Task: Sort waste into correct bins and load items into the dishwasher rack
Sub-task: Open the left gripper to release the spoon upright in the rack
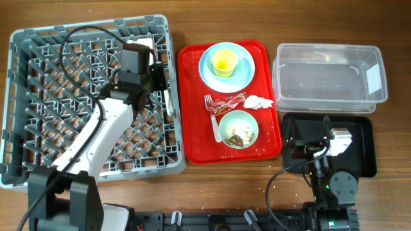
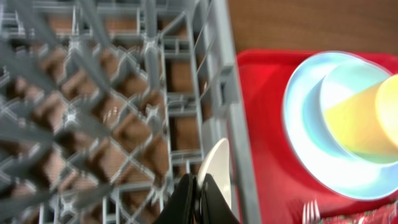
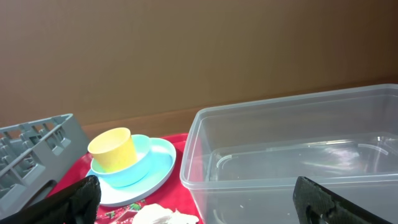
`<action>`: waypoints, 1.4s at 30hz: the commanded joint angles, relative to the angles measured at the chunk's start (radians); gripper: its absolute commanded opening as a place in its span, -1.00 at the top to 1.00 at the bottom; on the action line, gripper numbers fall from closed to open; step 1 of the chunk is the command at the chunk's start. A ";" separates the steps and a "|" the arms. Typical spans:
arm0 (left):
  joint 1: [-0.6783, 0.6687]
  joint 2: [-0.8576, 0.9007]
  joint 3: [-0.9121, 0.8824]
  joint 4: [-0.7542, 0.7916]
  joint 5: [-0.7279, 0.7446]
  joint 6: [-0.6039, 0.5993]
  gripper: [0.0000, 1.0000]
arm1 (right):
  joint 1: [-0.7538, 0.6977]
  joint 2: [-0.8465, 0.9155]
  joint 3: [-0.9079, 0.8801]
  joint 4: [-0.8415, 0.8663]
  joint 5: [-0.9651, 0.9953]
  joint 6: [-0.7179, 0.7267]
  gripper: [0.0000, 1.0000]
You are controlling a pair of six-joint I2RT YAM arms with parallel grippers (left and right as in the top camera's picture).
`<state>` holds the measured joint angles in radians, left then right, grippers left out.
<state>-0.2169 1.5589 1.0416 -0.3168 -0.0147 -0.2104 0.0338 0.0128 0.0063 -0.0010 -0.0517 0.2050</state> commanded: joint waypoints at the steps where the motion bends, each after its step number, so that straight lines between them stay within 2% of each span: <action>1: -0.001 -0.006 0.005 -0.040 -0.010 -0.044 0.92 | -0.004 -0.005 -0.001 0.003 -0.002 0.006 -1.00; 2: -0.001 -0.006 0.004 -0.045 -0.009 -0.002 0.92 | -0.004 -0.005 -0.001 0.003 -0.002 0.006 -1.00; 8: -0.013 -0.005 0.004 -0.081 -0.006 0.001 0.92 | -0.004 -0.005 -0.001 0.003 -0.002 0.007 -1.00; 9: -0.012 -0.005 0.004 -0.082 -0.006 0.001 0.83 | -0.004 -0.005 -0.001 0.003 -0.002 0.007 -1.00; 12: -0.012 -0.005 0.004 -0.076 -0.006 0.001 0.19 | -0.004 -0.005 -0.001 0.003 -0.002 0.006 -1.00; 13: -0.012 -0.005 0.004 -0.068 -0.006 0.001 -0.11 | -0.004 -0.005 -0.001 0.003 -0.002 0.007 -1.00; 14: -0.013 -0.006 0.004 -0.062 -0.005 0.001 -0.27 | -0.004 -0.005 -0.001 0.003 -0.002 0.006 -1.00; 17: -0.032 -0.027 0.004 -0.067 0.011 -0.007 -0.20 | -0.004 -0.005 -0.001 0.003 -0.002 0.007 -1.00; 21: -0.122 -0.032 0.004 -0.108 0.031 -0.038 -0.11 | -0.004 -0.005 -0.001 0.003 -0.002 0.006 -1.00; 24: -0.170 0.007 0.004 -0.128 -0.066 -0.092 -0.15 | -0.004 -0.005 -0.001 0.003 -0.002 0.006 -1.00; 26: -0.172 0.037 0.004 -0.141 -0.066 -0.094 -0.13 | -0.004 -0.005 -0.001 0.003 -0.002 0.006 -1.00; 27: -0.172 0.054 0.004 -0.150 -0.065 -0.094 -0.01 | -0.004 -0.005 -0.001 0.003 -0.002 0.007 -1.00; 29: -0.172 0.067 0.004 -0.185 -0.066 -0.093 0.38 | -0.004 -0.005 -0.001 0.003 -0.002 0.006 -1.00; 30: -0.172 0.063 0.004 -0.201 -0.066 -0.093 0.45 | -0.004 -0.005 -0.001 0.003 -0.002 0.006 -1.00; 32: -0.172 0.054 0.004 -0.221 -0.066 -0.090 0.48 | -0.004 -0.005 -0.001 0.003 -0.002 0.006 -1.00; 34: -0.175 0.042 0.004 -0.240 -0.065 -0.045 0.37 | -0.004 -0.005 -0.001 0.003 -0.002 0.007 -1.00; 39: -0.209 0.033 0.004 -0.314 -0.066 0.031 0.37 | -0.004 -0.005 -0.001 0.003 -0.002 0.006 -1.00; 42: -0.239 0.033 0.004 -0.335 -0.074 0.073 0.53 | -0.004 -0.005 -0.001 0.003 -0.002 0.007 -1.00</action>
<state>-0.4320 1.6127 1.0412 -0.6395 -0.0639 -0.1986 0.0338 0.0128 0.0063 -0.0010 -0.0517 0.2050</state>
